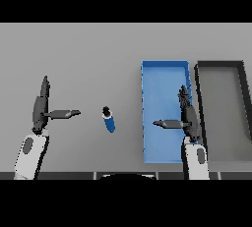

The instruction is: Pick up the blue pipe and place it into the blue bin.

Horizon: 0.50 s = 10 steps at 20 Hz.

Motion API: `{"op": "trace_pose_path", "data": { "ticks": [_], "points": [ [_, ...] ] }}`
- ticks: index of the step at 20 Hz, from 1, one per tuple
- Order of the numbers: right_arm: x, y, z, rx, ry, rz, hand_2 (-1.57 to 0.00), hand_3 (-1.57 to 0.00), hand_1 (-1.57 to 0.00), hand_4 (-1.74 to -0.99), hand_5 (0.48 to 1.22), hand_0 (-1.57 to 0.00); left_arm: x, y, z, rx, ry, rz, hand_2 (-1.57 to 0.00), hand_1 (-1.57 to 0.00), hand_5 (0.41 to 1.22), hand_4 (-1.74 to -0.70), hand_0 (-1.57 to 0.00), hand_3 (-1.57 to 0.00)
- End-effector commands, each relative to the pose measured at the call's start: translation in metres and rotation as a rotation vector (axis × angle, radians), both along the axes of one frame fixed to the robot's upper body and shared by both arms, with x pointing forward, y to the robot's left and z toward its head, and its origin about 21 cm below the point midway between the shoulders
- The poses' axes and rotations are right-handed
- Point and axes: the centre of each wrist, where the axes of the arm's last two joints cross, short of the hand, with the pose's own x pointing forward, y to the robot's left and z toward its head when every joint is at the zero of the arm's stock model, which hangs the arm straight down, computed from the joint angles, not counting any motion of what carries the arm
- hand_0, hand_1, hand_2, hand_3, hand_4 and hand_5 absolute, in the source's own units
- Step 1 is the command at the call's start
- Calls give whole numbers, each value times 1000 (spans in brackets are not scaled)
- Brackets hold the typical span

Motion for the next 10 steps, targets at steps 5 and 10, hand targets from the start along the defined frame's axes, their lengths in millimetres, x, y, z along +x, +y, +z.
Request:
{"op": "trace_pose_path", "data": {
  "ticks": [5,10],
  "points": [
    [3,2,0,0,3,1,1,1,1,-1205,629,1,3,2,1,0,-4,0,1,1,593,-966,1,1],
    [-22,-15,8,-288,-147,89,1,1,1,-1197,626,1,-9,44,-2,159,12,-248,1,1,590,-959,1,1]
  ]
}}
